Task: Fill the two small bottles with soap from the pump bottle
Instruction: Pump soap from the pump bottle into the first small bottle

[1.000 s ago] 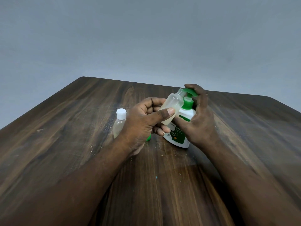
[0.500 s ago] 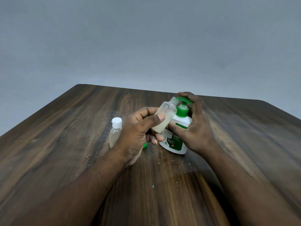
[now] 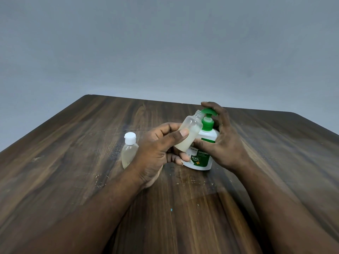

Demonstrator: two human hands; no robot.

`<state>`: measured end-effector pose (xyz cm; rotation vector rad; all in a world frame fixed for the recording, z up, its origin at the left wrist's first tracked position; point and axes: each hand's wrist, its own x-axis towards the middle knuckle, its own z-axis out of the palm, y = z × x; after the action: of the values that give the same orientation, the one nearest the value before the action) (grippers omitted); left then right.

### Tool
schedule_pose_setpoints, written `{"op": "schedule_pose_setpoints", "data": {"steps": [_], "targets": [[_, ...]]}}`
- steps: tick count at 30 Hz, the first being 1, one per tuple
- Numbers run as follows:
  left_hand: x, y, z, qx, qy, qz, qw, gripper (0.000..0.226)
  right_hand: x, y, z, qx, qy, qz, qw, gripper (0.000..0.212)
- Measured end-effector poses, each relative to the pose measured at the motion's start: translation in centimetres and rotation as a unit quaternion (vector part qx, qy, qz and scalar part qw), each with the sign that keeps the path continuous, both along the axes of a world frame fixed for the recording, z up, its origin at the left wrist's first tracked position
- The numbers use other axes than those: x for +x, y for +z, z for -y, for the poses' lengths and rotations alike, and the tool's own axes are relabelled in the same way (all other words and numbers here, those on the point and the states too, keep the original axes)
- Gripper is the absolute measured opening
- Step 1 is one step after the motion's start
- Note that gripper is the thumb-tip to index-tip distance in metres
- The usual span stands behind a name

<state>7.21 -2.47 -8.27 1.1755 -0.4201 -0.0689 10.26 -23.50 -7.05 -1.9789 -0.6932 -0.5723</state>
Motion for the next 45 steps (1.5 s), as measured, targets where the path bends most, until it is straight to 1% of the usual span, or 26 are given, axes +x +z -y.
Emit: {"op": "schedule_pose_setpoints", "data": {"steps": [5, 8, 10, 13, 18, 22, 24, 26, 29, 33, 36, 39, 43, 45], "targets": [[-0.1, 0.0, 0.1, 0.000, -0.003, 0.003, 1.000, 0.055, 0.0, -0.1, 0.0, 0.002, -0.007, -0.007, 1.000, 0.092], [-0.1, 0.2, 0.1, -0.005, -0.004, -0.002, 1.000, 0.051, 0.0, -0.2, -0.1, 0.013, -0.010, 0.000, 1.000, 0.086], [-0.2, 0.3, 0.2, -0.007, -0.006, -0.002, 1.000, 0.052, -0.1, -0.1, -0.2, 0.017, -0.016, 0.005, 1.000, 0.082], [-0.2, 0.2, 0.2, -0.005, -0.006, -0.002, 1.000, 0.053, -0.3, 0.1, -0.4, 0.002, -0.031, 0.010, 0.999, 0.074], [-0.1, 0.1, 0.1, -0.008, -0.008, -0.002, 1.000, 0.057, -0.3, -0.2, -0.7, 0.017, -0.008, 0.019, 1.000, 0.080], [0.0, 0.1, 0.3, -0.009, -0.012, 0.004, 1.000, 0.058, 0.1, -0.3, -0.4, 0.002, -0.005, 0.028, 1.000, 0.088], [0.0, 0.1, 0.3, -0.008, -0.014, 0.005, 1.000, 0.058, 0.1, -0.3, -0.5, 0.015, -0.003, 0.024, 1.000, 0.086], [0.0, 0.0, 0.2, -0.007, -0.013, 0.002, 1.000, 0.058, 0.0, -0.4, -0.8, 0.037, 0.003, 0.021, 0.999, 0.079], [0.0, -0.1, 0.2, -0.005, -0.014, -0.001, 1.000, 0.060, -0.1, -0.5, -1.0, 0.046, 0.002, 0.021, 0.999, 0.072], [0.1, 0.0, 0.2, -0.007, -0.015, 0.003, 1.000, 0.058, 0.1, -0.6, -0.8, 0.027, -0.010, 0.033, 0.999, 0.081], [0.1, 0.1, 0.1, -0.006, -0.011, 0.006, 1.000, 0.058, 0.1, -0.5, -0.7, 0.022, -0.002, 0.031, 0.999, 0.085], [0.1, 0.1, 0.1, -0.008, -0.009, 0.007, 1.000, 0.058, 0.1, -0.6, -0.8, 0.027, -0.002, 0.030, 0.999, 0.080], [0.1, -0.1, 0.2, -0.003, -0.010, -0.002, 1.000, 0.052, 0.1, -0.6, -0.9, 0.035, -0.015, 0.027, 0.999, 0.074], [0.0, -0.1, 0.2, -0.003, -0.011, -0.002, 1.000, 0.056, 0.0, -0.5, -1.0, 0.031, -0.019, 0.033, 0.999, 0.076]]}}
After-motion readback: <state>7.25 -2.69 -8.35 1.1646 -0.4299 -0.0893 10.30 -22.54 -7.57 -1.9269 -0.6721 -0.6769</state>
